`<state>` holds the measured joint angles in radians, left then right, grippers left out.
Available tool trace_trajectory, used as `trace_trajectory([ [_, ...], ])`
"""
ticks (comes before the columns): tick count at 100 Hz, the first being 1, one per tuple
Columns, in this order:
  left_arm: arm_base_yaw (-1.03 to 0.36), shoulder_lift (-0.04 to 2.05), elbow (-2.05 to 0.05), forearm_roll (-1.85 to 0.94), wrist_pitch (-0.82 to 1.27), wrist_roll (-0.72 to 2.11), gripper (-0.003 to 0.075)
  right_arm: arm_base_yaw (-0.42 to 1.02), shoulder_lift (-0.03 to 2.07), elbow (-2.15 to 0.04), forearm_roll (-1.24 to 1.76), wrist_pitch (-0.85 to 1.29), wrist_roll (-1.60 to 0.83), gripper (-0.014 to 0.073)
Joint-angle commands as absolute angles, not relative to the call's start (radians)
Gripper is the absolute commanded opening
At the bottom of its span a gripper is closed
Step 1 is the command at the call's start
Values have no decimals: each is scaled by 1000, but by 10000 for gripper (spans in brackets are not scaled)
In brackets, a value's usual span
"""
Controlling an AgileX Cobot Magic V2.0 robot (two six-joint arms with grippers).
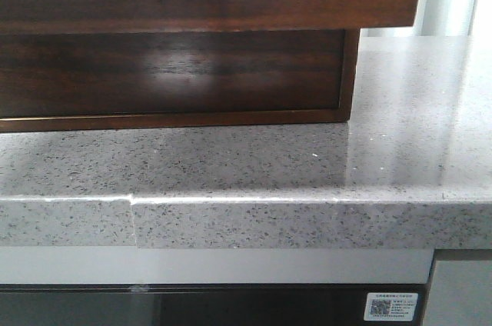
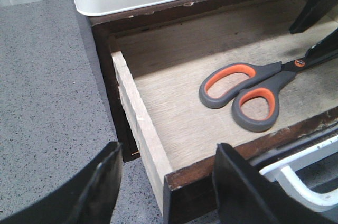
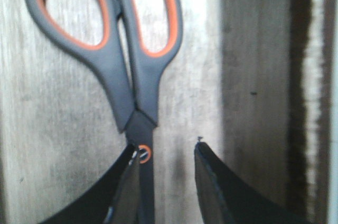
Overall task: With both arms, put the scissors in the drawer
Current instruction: 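Lower the scissors into the drawer and open the right gripper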
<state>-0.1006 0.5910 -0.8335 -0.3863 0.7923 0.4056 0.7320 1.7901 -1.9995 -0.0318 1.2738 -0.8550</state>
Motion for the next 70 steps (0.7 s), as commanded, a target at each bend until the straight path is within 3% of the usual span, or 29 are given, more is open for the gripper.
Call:
trace_trajectory([
  [1, -108, 600, -868, -407, 723, 403, 368, 725, 1717, -2075, -76, 1309, -785, 243],
  [44, -108, 600, -868, -407, 721, 403, 368, 661, 1425, -2020, 93, 1309, -632, 242],
  [70, -108, 600, -868, -407, 721, 403, 368, 385, 1155, -1612, 260, 1117, -544, 242],
])
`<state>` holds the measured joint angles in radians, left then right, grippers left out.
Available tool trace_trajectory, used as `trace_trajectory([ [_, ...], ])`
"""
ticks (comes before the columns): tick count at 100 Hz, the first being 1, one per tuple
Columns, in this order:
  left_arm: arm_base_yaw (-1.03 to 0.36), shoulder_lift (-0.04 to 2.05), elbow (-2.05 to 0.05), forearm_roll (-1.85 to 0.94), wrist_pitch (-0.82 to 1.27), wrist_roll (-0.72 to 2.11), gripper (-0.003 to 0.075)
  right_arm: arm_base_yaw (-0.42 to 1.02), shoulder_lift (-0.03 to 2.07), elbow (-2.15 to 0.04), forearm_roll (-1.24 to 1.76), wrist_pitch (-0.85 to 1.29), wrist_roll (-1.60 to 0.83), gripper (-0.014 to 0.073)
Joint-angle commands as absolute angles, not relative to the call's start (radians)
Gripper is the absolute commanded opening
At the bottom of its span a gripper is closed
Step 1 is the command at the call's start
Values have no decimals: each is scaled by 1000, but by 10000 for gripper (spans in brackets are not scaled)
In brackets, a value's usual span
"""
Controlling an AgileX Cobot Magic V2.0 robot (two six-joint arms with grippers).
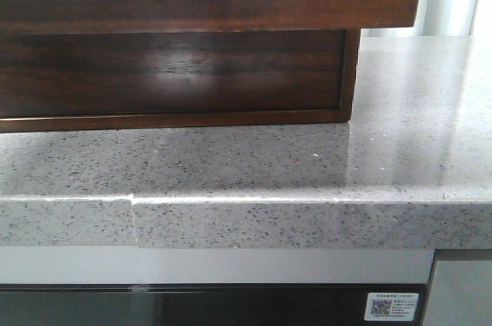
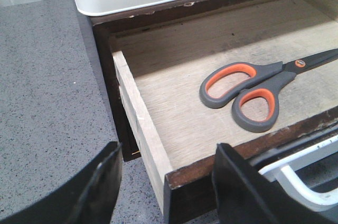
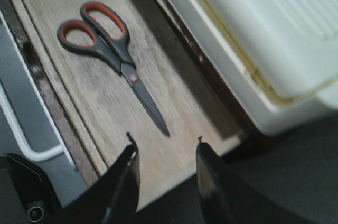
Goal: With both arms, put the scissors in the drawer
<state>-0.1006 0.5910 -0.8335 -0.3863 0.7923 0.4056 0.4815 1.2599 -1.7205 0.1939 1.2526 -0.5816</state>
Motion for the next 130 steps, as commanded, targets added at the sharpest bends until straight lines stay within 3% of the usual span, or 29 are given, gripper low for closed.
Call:
trace_trajectory([
  [1, -108, 600, -868, -407, 721, 403, 368, 364, 1139, -1584, 267, 1107, -538, 242],
  [33, -108, 600, -868, -407, 721, 403, 368, 6, 838, -1016, 372, 807, -393, 242],
  [53, -108, 600, -868, -407, 723, 403, 368, -27, 692, -744, 465, 627, -378, 242],
  [73, -108, 600, -868, -407, 721, 403, 364, -27, 647, -661, 436, 594, -378, 234],
  [85, -108, 600, -868, -407, 721, 403, 276, -27, 647, -661, 413, 598, -378, 132],
  [100, -108, 600, -868, -407, 715, 403, 75, -27, 647, -661, 407, 586, -378, -70],
  [109, -108, 600, -868, -411, 730, 401, -21, -27, 647, -661, 407, 582, -378, -69],
  [130, -108, 600, -868, -410, 747, 401, -20, -27, 647, -661, 402, 633, -378, -69],
])
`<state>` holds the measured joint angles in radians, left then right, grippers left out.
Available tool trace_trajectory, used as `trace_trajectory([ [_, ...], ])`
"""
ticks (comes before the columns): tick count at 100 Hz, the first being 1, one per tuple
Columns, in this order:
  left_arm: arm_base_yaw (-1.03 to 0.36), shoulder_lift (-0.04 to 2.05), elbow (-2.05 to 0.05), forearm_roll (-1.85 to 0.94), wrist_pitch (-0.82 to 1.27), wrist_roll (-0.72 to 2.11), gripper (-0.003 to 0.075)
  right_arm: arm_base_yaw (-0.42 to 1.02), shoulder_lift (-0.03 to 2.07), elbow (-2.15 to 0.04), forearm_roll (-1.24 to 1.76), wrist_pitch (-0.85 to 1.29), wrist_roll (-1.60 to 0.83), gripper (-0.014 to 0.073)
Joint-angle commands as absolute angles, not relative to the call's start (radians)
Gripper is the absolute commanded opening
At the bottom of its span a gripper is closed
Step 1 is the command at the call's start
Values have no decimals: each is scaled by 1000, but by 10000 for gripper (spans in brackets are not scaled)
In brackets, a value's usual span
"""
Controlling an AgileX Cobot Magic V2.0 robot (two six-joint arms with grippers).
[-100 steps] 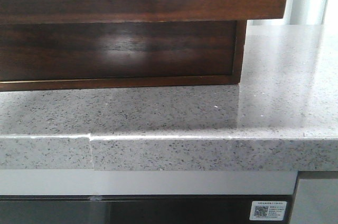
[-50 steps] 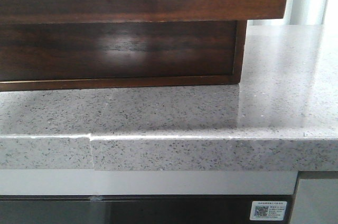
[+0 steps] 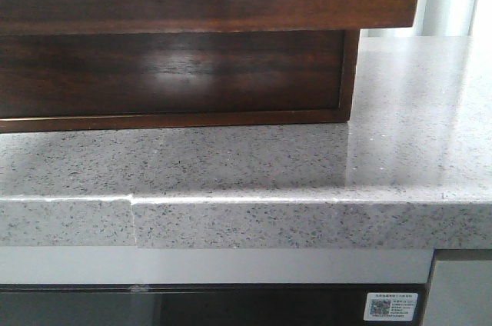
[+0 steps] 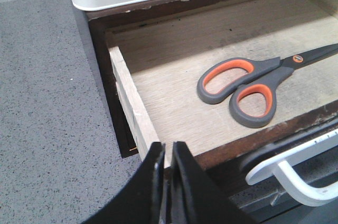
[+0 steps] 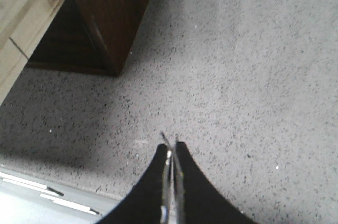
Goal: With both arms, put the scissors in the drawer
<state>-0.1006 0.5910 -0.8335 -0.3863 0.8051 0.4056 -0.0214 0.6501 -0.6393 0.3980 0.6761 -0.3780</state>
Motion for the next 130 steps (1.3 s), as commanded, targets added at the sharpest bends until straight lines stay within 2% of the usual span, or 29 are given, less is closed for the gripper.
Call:
trace_trajectory([
  [1, -108, 600, -868, -410, 747, 401, -20, -27, 647, -661, 402, 633, -378, -69],
  [20, -111, 600, -866, -410, 744, 401, -20, -27, 647, -661, 402, 633, -378, -69],
  [34, -119, 509, -796, -419, 690, 403, -20, -27, 647, -661, 402, 635, -378, -69],
  [57, -103, 224, -478, -358, 362, 394, -20, -27, 647, -661, 402, 635, -378, -69],
  [71, -103, 120, -241, -351, 111, 390, -20, -27, 647, -661, 402, 635, -378, -69],
  [79, -103, 63, -153, -275, 44, 298, -20, -27, 647, -661, 402, 635, -378, -69],
  [91, -95, 1, -63, -130, 28, 100, -20, -27, 647, -661, 402, 635, -378, -69],
  [107, -38, -20, 34, -130, -41, 95, -20, -27, 647, -661, 402, 637, -378, -69],
  [130, -34, -36, 31, -130, -38, 95, -20, -27, 647, -661, 402, 637, -378, -69],
])
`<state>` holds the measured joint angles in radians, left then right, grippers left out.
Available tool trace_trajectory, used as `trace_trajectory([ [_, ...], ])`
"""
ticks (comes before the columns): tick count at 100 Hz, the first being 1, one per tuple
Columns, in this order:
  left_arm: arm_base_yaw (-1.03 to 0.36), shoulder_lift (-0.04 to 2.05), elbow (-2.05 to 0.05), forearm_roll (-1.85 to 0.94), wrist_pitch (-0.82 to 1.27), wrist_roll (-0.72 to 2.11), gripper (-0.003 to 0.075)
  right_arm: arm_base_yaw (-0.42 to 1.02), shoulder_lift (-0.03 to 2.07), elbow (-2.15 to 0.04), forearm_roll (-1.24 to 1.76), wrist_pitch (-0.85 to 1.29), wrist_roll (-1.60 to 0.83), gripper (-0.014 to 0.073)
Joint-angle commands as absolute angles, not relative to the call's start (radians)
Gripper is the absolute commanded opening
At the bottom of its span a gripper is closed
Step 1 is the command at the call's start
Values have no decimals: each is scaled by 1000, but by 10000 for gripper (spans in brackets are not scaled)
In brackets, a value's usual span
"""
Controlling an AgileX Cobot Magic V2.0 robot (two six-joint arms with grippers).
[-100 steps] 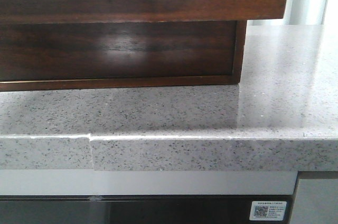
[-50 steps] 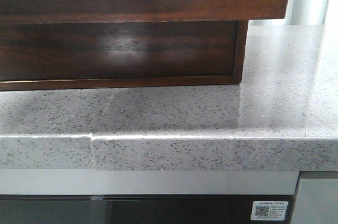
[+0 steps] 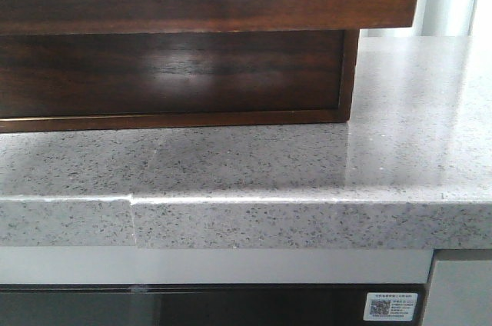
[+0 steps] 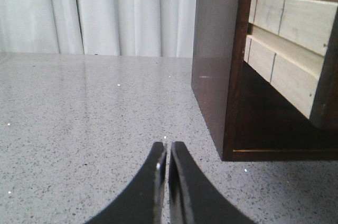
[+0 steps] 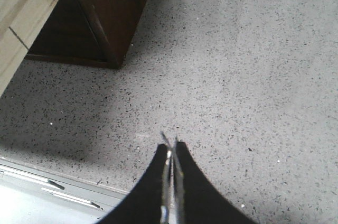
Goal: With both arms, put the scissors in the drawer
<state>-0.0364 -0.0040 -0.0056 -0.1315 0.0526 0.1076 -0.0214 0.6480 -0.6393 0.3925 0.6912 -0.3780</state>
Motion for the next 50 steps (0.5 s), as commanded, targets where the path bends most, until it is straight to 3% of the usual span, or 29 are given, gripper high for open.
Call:
trace_trajectory([
  [1, -34, -36, 31, -130, -38, 95, -20, -27, 647, -661, 402, 637, -378, -69],
  [50, -34, -36, 31, -130, -38, 95, -20, 10, 645, -661, 397, 636, -378, -69],
])
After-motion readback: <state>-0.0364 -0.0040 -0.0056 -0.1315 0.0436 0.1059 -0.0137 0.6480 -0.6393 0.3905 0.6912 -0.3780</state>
